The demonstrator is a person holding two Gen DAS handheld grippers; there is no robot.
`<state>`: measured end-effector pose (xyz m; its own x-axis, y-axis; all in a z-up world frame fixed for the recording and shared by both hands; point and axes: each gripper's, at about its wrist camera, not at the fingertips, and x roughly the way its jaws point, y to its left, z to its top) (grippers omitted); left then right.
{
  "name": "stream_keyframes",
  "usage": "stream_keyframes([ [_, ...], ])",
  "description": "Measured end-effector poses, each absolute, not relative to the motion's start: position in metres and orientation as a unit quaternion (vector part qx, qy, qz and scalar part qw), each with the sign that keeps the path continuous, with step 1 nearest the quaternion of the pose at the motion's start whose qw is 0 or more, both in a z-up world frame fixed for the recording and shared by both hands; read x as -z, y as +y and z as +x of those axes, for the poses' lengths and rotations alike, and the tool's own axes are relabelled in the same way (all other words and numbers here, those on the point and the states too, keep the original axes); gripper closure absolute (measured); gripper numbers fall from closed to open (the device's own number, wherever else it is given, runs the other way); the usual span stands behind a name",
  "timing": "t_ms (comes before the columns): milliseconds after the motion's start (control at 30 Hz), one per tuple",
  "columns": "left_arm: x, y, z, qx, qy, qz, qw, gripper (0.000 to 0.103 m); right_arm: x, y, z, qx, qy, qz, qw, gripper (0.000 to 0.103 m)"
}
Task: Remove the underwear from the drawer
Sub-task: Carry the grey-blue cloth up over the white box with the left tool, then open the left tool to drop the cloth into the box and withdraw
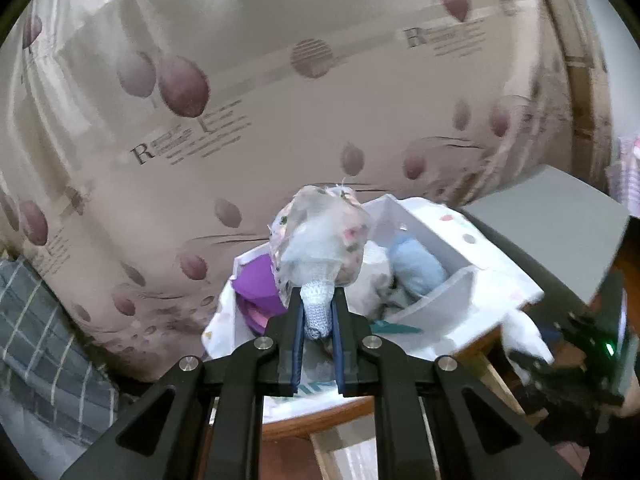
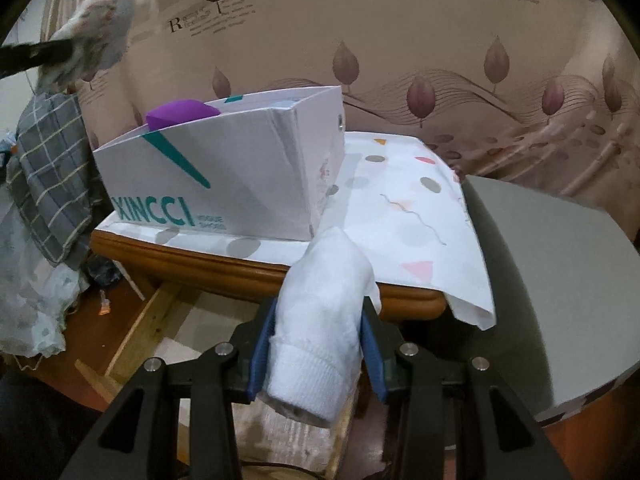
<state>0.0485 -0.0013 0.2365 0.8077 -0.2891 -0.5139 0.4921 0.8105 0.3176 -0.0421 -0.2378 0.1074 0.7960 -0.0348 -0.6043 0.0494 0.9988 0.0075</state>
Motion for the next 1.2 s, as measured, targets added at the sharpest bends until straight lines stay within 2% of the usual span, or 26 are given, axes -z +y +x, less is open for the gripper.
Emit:
stream_keyframes([
  [233,-0.229,-0.011,0.107,0.169,0.262,0.205,0.928,0.092,-0.105,-0.23,-0.04,0.011,0.321,-0.001,0.947,0.062],
  [433,-0.205,-0.02,0.159,0.136,0.323,0.176,0.92,0.092,-0.1,-0.225,-0.035,0.003,0.332,-0.008,0.943,0.062],
  [1033,-0.141,-0.056,0.202,0.141,0.395,0.165,0.893,0.089,-0.088,-0.204,-0.03,-0.024,0.349,-0.035,0.936,0.062],
  [1200,-0.126,-0.059,0.205,0.13,0.404,0.166,0.89,0.081,-0.085,-0.202,-0.028,-0.022,0.355,-0.041,0.934,0.062],
])
